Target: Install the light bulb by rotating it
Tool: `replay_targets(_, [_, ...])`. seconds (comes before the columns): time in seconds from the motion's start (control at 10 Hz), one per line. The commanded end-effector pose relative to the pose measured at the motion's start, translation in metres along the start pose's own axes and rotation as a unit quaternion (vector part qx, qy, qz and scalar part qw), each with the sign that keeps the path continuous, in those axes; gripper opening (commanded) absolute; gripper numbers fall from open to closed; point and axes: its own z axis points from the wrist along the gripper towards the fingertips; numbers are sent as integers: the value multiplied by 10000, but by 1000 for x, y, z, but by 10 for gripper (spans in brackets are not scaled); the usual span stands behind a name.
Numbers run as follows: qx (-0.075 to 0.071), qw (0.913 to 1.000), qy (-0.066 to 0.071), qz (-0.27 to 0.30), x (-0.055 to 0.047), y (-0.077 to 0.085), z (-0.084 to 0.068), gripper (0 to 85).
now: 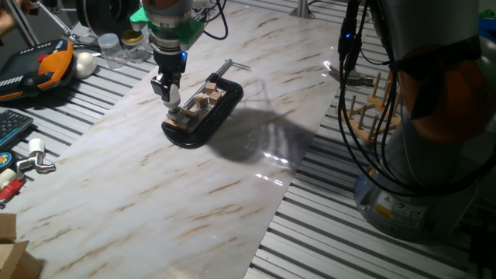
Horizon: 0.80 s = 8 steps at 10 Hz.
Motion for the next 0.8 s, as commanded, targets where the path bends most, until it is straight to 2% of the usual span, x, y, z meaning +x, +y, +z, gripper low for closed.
replay_targets(0.0, [0, 10000, -1, 0, 0, 0, 0, 0])
replay_targets(0.7, [7, 10000, 8, 14, 0, 0, 3, 0])
